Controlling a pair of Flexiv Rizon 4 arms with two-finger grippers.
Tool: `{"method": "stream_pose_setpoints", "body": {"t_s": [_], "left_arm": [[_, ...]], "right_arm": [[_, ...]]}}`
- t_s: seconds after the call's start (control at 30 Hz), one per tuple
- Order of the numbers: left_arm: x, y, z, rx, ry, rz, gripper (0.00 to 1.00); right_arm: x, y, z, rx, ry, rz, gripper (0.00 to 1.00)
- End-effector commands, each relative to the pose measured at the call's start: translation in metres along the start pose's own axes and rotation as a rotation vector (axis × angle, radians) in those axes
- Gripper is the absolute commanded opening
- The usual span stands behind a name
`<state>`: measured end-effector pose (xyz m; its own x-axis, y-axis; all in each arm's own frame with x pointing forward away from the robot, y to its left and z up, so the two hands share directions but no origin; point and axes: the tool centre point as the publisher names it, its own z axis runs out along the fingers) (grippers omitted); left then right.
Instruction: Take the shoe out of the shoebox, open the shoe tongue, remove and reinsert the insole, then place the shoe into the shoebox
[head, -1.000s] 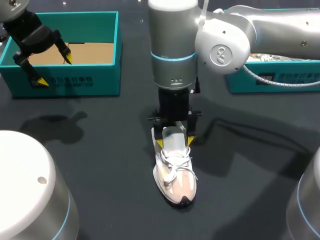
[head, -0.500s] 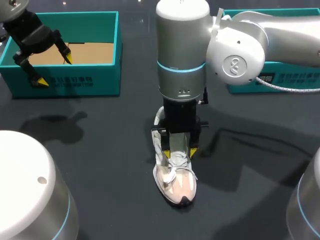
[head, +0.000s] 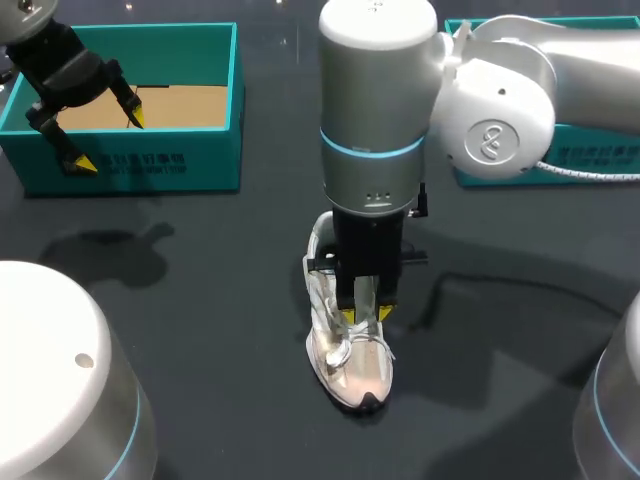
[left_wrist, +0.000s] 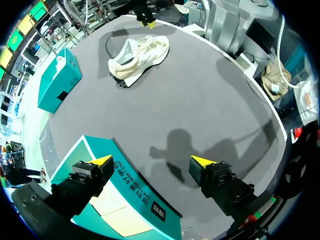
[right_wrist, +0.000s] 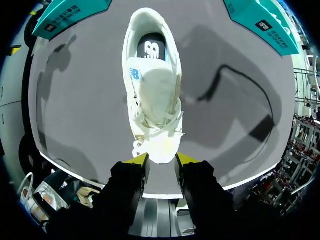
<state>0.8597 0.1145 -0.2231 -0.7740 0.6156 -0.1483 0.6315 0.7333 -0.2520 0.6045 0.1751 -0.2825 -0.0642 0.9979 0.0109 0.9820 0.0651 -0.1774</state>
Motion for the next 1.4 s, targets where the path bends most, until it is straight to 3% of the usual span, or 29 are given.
{"method": "stream_pose_setpoints", "body": {"t_s": [0.03, 0.4, 0.8, 0.9, 1.13, 1.4], "left_arm": [[0.000, 0.000, 0.000, -0.002, 0.001, 0.001, 1.00], [0.000, 0.000, 0.000, -0.002, 0.001, 0.001, 1.00], [0.000, 0.000, 0.000, -0.002, 0.001, 0.001, 1.00], [0.000, 0.000, 0.000, -0.002, 0.001, 0.001, 1.00], [0.000, 0.000, 0.000, -0.002, 0.001, 0.001, 1.00], [0.000, 0.000, 0.000, -0.002, 0.001, 0.001, 1.00]], "right_arm": [[0.005, 0.004, -0.002, -0.006, -0.010, -0.014, 0.33], [0.013, 0.052, 0.005, -0.029, -0.019, -0.105, 0.31], [0.001, 0.094, 0.033, -0.025, 0.084, -0.187, 0.27], [0.000, 0.098, 0.036, -0.016, 0.095, -0.193, 0.27], [0.010, 0.092, 0.020, -0.056, 0.033, -0.227, 0.29], [0.009, 0.113, 0.043, -0.010, 0.097, -0.295, 0.30]]}}
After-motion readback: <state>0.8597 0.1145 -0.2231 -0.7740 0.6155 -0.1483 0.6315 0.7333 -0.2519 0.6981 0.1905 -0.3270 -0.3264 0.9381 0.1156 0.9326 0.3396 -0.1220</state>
